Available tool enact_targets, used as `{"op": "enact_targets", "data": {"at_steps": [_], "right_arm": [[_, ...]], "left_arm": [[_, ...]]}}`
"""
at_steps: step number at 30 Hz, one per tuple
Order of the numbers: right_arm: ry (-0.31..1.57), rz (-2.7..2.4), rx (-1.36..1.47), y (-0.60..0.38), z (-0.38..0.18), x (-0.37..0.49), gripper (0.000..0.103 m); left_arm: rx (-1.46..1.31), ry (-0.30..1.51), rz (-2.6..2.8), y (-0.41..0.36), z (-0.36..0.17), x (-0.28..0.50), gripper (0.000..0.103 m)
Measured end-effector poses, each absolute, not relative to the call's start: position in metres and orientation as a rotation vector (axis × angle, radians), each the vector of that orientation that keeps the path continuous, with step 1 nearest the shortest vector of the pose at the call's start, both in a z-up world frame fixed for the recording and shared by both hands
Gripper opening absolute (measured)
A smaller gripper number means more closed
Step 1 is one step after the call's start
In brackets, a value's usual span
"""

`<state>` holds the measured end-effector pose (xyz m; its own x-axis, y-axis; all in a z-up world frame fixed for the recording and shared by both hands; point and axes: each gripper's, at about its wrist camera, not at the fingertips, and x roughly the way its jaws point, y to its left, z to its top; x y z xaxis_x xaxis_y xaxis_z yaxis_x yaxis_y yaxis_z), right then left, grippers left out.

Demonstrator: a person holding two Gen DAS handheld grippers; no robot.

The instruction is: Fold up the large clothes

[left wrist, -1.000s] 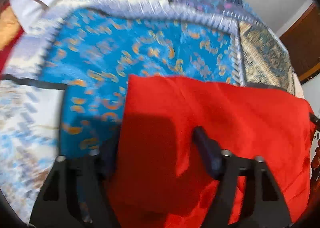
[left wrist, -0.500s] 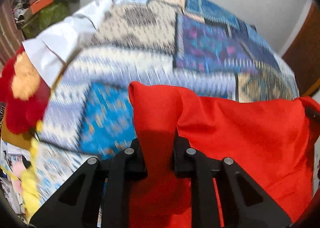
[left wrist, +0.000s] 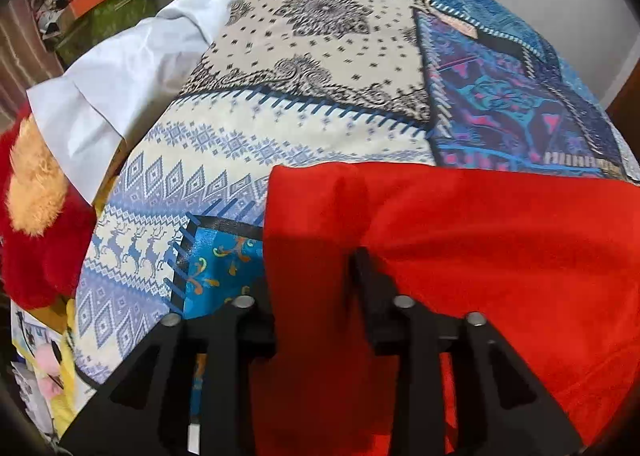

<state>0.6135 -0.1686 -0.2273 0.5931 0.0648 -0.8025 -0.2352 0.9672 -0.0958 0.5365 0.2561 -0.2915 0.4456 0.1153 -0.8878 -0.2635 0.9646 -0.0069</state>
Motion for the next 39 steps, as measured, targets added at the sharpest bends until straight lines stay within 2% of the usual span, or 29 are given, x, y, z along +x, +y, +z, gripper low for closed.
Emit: {"op": "enact_targets", "data": {"at_steps": [1, 2, 3, 6, 11, 19, 26, 32, 35, 39], "right_arm": [[0.901, 0.136, -0.231, -0.17, -0.228, 0.613, 0.074], [0.882, 0.105, -0.257, -0.172, -0.228, 0.613, 0.089], [0.869, 0.094, -0.27, -0.177, -0.23, 0.612, 0.091], [0.894, 0.146, -0.203, -0.192, -0.228, 0.611, 0.091], [0.859, 0.139, -0.18, -0.206, -0.201, 0.587, 0.092], [0.8, 0.247, -0.104, -0.225, -0.129, 0.516, 0.092], [0.742, 0.31, -0.095, -0.227, -0.075, 0.433, 0.094], [0.739, 0.383, -0.069, -0.226, -0.058, 0.365, 0.097], [0.757, 0.401, -0.069, -0.225, -0.063, 0.338, 0.098], [0.828, 0.405, -0.076, -0.227, -0.085, 0.306, 0.098]], "left_arm": [[-0.143, 1.079, 0.244, 0.257, -0.293, 0.537, 0.05], [-0.132, 1.075, 0.248, 0.259, -0.293, 0.536, 0.056], [-0.122, 1.072, 0.248, 0.261, -0.293, 0.535, 0.06], [-0.098, 1.07, 0.267, 0.266, -0.289, 0.53, 0.07], [-0.16, 1.082, 0.323, 0.273, -0.265, 0.514, 0.069], [-0.234, 0.915, 0.213, 0.243, -0.175, 0.447, 0.07], [-0.12, 0.861, 0.131, 0.194, -0.121, 0.373, 0.07], [-0.075, 0.884, 0.097, 0.174, -0.119, 0.309, 0.071], [-0.095, 0.913, 0.091, 0.174, -0.133, 0.28, 0.077], [-0.148, 0.983, 0.105, 0.182, -0.161, 0.248, 0.077]]}}
